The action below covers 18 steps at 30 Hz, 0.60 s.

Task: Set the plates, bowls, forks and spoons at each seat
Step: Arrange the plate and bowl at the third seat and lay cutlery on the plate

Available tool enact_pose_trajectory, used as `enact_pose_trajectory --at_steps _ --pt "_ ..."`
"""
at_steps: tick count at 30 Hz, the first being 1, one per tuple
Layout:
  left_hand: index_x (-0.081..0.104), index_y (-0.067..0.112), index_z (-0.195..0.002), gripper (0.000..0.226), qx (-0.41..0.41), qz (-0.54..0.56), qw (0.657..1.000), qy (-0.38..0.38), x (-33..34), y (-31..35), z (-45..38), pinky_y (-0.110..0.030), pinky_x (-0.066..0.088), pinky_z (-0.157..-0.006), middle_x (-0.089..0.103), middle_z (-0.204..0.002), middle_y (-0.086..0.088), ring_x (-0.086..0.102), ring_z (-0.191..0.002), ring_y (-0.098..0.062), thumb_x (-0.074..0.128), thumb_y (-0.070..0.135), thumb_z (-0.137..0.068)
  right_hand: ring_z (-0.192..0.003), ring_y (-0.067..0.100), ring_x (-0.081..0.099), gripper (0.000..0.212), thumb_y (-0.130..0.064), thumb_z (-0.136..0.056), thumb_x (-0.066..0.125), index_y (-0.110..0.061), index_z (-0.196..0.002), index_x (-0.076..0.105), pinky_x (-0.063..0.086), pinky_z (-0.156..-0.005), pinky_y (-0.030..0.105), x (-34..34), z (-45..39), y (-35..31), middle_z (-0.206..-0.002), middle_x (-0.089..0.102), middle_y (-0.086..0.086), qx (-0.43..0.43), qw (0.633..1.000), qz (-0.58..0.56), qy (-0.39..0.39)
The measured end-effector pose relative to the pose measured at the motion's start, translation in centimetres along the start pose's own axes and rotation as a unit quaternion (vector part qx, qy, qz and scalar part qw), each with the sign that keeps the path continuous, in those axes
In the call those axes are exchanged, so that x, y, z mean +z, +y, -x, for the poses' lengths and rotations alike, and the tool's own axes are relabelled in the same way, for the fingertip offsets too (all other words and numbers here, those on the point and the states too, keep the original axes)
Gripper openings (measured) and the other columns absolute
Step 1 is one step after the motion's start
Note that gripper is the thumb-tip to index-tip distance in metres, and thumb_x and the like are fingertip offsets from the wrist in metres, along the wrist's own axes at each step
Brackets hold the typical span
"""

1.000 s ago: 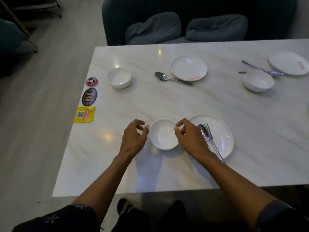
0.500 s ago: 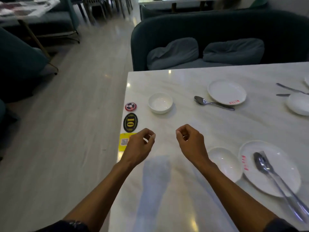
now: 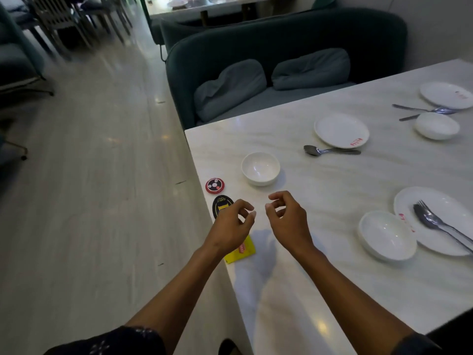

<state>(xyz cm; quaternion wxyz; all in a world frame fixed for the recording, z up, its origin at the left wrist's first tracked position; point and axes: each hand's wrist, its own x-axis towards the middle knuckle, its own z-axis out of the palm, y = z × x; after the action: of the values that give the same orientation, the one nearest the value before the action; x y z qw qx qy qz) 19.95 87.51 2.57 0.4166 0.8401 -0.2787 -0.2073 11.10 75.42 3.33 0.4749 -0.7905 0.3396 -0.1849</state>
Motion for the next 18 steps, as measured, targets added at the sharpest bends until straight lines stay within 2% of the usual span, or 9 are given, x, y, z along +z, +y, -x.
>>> enact_pose_trajectory --at_steps 7,11,15,18 --pt "0.062 0.020 -0.107 0.022 0.029 -0.008 1.000 0.000 -2.5 0.3 -0.7 -0.039 0.058 -0.076 0.066 -0.081 0.005 0.067 -0.076 -0.019 0.057 0.036 -0.093 -0.080 0.016 0.062 0.021 -0.022 -0.092 0.059 -0.016 -0.112 0.057 0.044 -0.069 0.020 0.5 0.5 -1.4 -0.096 0.063 -0.002 0.023 0.999 -0.011 0.030" --pt "0.061 0.018 -0.109 0.023 0.033 -0.005 0.999 -0.005 -3.9 1.4 -2.0 -0.037 0.057 -0.078 0.063 -0.087 0.010 0.069 -0.081 -0.023 0.058 0.034 -0.093 -0.074 0.006 0.058 0.020 -0.023 -0.092 0.059 -0.016 -0.111 0.057 0.044 -0.070 0.022 0.6 0.0 -2.4 -0.094 0.061 -0.005 0.022 0.999 -0.008 0.044" --pt "0.060 0.019 -0.108 0.023 0.050 -0.017 0.998 -0.024 -5.0 0.7 -4.7 -0.029 0.052 -0.068 0.060 -0.083 0.016 0.064 -0.066 -0.011 0.057 0.036 -0.093 -0.071 0.002 0.058 0.016 -0.023 -0.092 0.058 -0.019 -0.108 0.057 0.043 -0.064 0.019 1.6 -1.5 -2.7 -0.092 0.062 -0.006 0.038 0.997 0.002 0.074" --pt "0.059 0.021 -0.107 0.022 0.062 -0.025 0.996 -0.056 -5.7 -0.9 -8.0 -0.032 0.052 -0.070 0.063 -0.089 0.010 0.061 -0.069 -0.011 0.057 0.037 -0.092 -0.074 0.006 0.060 0.016 -0.022 -0.092 0.057 -0.020 -0.108 0.056 0.047 -0.068 0.024 3.1 -3.2 -2.8 -0.093 0.061 -0.006 0.068 0.992 0.009 0.108"
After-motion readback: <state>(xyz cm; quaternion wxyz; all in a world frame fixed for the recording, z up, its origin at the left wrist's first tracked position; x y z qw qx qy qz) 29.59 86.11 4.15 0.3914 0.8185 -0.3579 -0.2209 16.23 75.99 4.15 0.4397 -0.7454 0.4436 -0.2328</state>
